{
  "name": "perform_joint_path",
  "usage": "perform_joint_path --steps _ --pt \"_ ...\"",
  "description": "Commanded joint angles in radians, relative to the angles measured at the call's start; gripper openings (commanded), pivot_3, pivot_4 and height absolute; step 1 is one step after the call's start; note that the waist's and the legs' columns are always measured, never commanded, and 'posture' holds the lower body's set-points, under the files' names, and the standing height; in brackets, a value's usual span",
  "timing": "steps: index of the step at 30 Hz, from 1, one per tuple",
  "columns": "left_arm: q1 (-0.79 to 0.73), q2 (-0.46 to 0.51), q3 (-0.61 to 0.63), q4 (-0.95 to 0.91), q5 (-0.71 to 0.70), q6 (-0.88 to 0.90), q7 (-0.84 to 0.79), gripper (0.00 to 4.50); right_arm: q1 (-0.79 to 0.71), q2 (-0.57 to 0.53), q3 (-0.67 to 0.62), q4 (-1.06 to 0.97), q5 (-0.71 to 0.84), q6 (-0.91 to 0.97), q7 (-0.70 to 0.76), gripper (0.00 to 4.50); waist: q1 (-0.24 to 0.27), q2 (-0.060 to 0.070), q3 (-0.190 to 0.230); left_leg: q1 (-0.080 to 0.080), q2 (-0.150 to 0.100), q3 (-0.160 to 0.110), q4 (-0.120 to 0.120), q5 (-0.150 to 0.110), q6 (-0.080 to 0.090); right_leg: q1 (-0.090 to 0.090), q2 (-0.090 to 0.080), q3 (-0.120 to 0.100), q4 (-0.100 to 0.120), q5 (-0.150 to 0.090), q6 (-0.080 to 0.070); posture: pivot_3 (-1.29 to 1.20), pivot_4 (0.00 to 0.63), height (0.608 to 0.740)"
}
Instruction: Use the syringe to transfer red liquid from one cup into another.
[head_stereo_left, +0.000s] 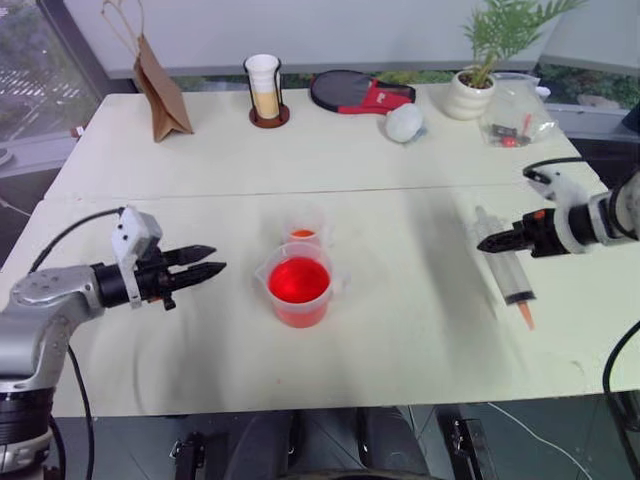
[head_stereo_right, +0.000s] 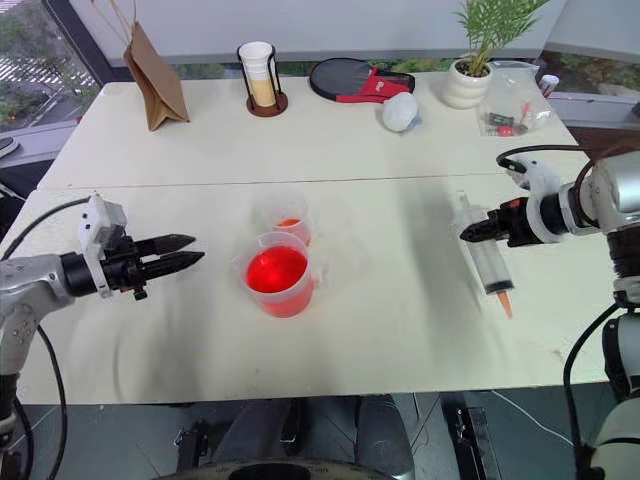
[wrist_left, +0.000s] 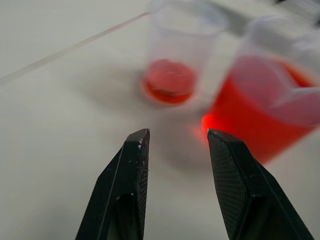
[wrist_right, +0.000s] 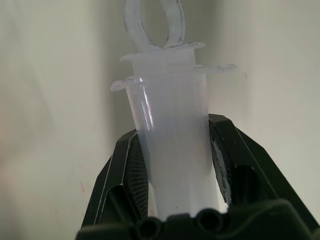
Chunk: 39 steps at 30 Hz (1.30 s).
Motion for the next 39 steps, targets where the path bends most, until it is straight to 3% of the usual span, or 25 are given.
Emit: perform_joint_path --steps 1,5,11,17,18,23,28,34,39 --pt "0.018 0.073 0.107 -0.072 -0.147 0.096 -0.068 1.83 -0.05 0.003 0.042 0.069 -0.064 -0.057 0.076 1.42 0.002 0.0 0.0 0.0 0.0 0.0 0.0 0.0 0.0 0.0 0.0 0.0 0.0 0.0 0.0 0.0 0.15 0.739" --pt "0.031 0.122 0.167 -0.158 -0.254 0.152 -0.09 1.83 -0.066 0.039 0.083 0.157 -0.122 -0.086 0.132 1.42 0.008 0.0 0.0 0.0 -0.001 0.0 0.0 0.0 0.0 0.0 -0.001 0.0 0.0 0.0 0.0 0.0 0.15 0.739" --pt "-0.026 0.149 0.119 -0.241 -0.231 0.103 -0.06 1.83 -0.088 0.121 0.081 0.257 -0.188 -0.102 0.147 1.42 0.011 0.001 0.0 0.0 -0.002 0.0 0.001 0.0 0.0 0.001 -0.001 0.0 0.0 0.0 0.0 0.0 0.15 0.739" --pt "-0.103 0.172 0.081 -0.236 -0.233 0.087 -0.068 1.91 -0.088 0.147 0.063 0.272 -0.23 -0.121 0.149 4.35 0.009 0.001 0.0 0.0 -0.001 0.0 0.001 0.001 -0.002 0.001 0.0 0.0 0.0 0.0 0.0 0.0 0.15 0.739" --pt "-0.11 0.175 0.077 -0.234 -0.231 0.084 -0.068 1.91 -0.077 0.134 0.066 0.25 -0.233 -0.15 0.171 4.44 0.009 0.001 0.0 0.001 -0.001 0.0 0.001 0.001 -0.002 0.002 0.0 0.0 0.0 0.0 0.0 0.0 0.15 0.739" --pt "-0.117 0.188 0.066 -0.127 -0.132 0.004 -0.083 1.91 -0.092 0.074 0.0 0.26 -0.252 -0.357 0.266 4.44 0.01 0.002 0.001 0.0 -0.002 0.0 0.001 0.001 -0.002 0.001 0.0 -0.001 0.0 0.0 0.0 0.0 0.15 0.739" --pt "-0.165 0.169 0.041 0.164 0.048 -0.165 -0.047 1.91 -0.018 -0.036 -0.175 0.285 -0.211 -0.701 0.416 4.44 0.011 0.004 0.002 0.001 -0.002 0.001 0.001 0.0 -0.001 0.002 0.001 -0.002 0.0 0.0 0.0 0.0 0.15 0.739" --pt "-0.081 0.01 0.048 0.237 0.095 -0.229 0.069 1.91 0.278 -0.038 -0.454 0.176 -0.159 -0.884 0.299 4.44 0.01 0.003 0.001 0.004 -0.002 0.002 0.0 -0.001 0.001 0.004 0.0 -0.001 0.0 0.0 0.0 0.0 0.15 0.739" --pt "0.004 -0.121 0.063 0.145 0.053 -0.181 0.185 1.91 0.523 0.076 -0.719 0.078 -0.112 -1.035 0.07 4.44 0.011 0.003 0.001 0.004 -0.001 0.002 0.001 -0.001 0.001 0.003 -0.001 0.0 0.002 0.0 0.0 0.0 0.15 0.739"
